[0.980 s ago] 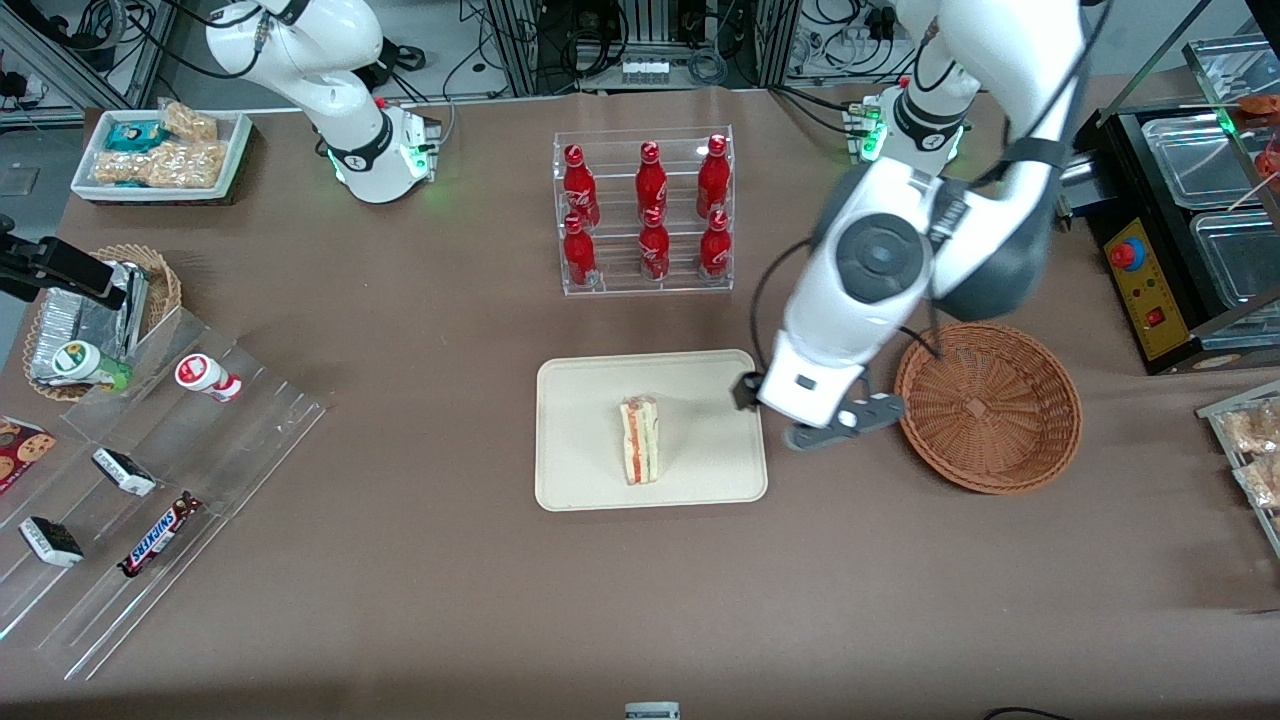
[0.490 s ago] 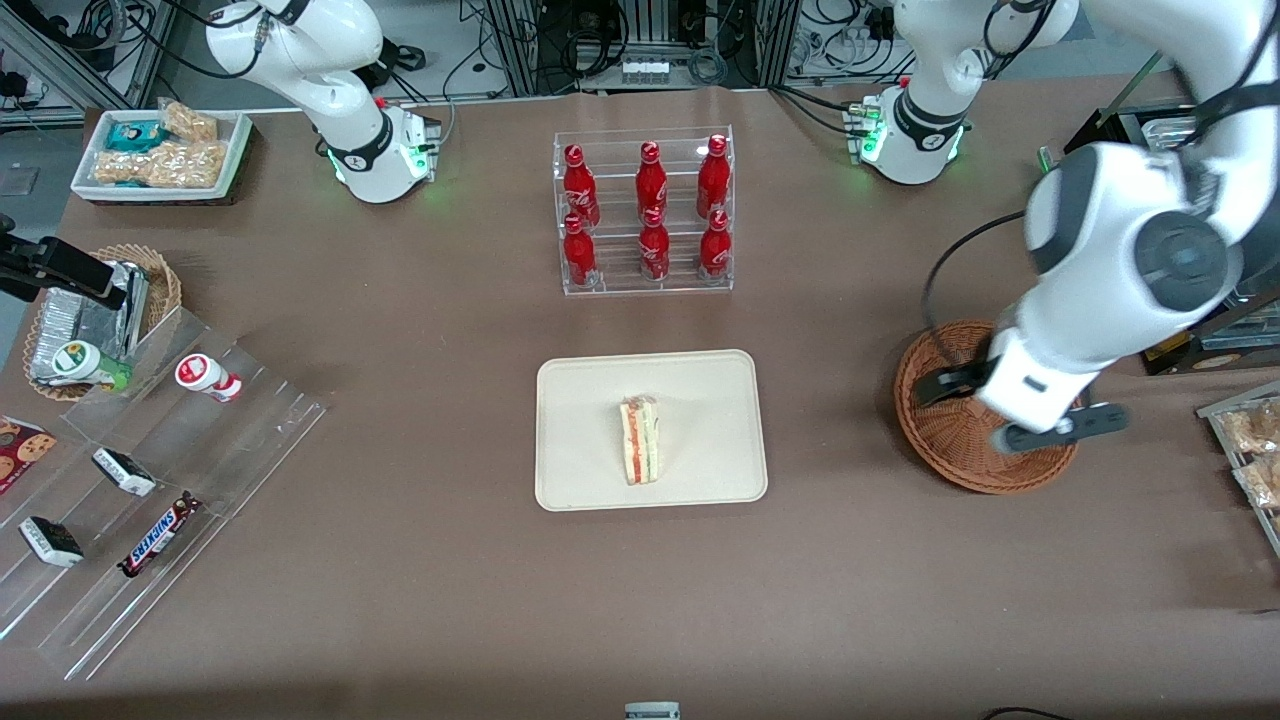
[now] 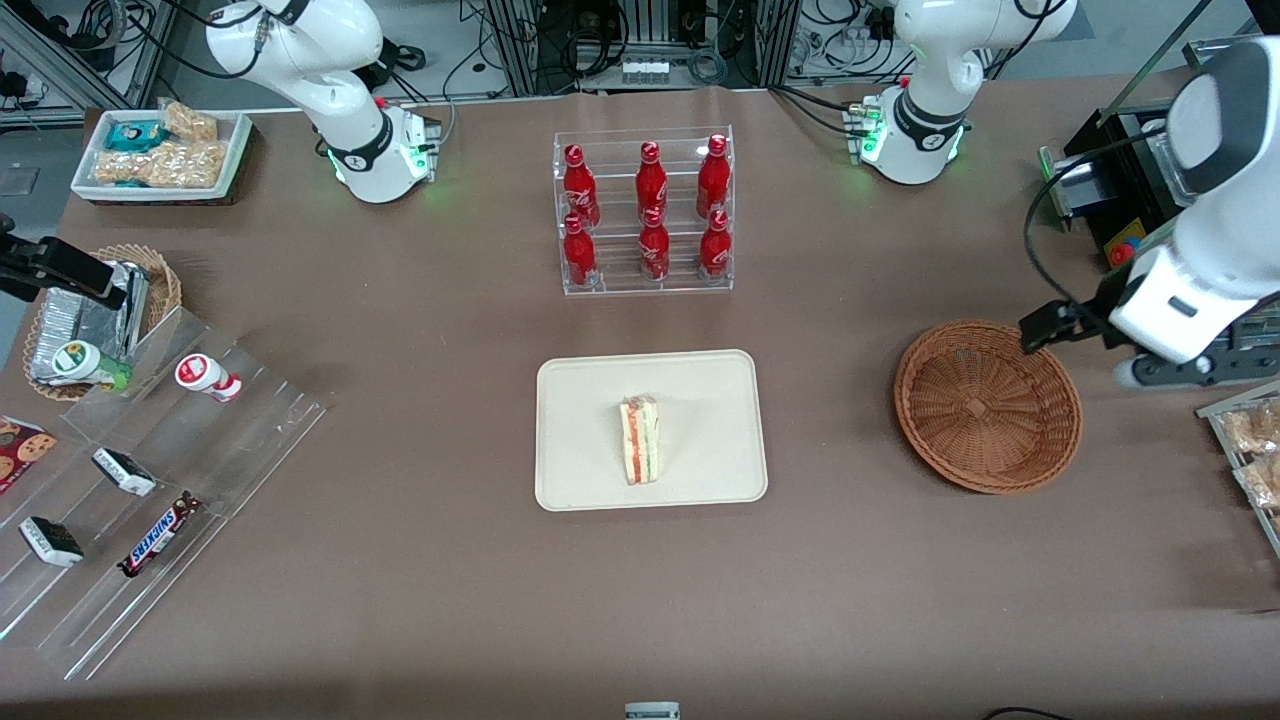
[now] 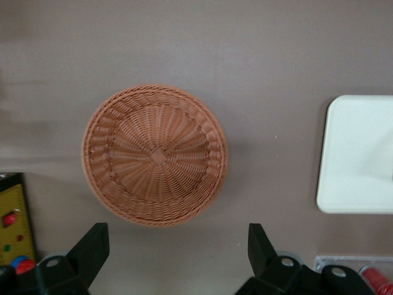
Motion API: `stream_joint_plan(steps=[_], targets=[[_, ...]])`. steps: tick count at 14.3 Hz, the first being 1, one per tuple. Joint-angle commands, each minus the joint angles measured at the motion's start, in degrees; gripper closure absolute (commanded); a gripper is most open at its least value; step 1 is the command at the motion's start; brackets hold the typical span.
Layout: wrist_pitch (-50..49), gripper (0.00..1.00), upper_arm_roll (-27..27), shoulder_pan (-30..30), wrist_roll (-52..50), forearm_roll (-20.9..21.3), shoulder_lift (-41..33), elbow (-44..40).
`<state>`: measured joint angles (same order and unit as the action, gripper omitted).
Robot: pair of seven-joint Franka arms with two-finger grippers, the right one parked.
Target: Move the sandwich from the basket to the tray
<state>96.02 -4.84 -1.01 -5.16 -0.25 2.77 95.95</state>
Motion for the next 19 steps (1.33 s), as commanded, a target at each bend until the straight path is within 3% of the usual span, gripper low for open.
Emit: stream_joint_plan(steps=[1,5,19], targets=[[-2.5,0.00,0.0,-0.4,4.8,-0.3,-3.6,1.1],[-2.9,0.00,0.7,0.7,5.3,-0.2,-3.3,-2.8],[-4.5,0.00,0.1,1.2,4.8,-0.5,-3.0,-2.4]])
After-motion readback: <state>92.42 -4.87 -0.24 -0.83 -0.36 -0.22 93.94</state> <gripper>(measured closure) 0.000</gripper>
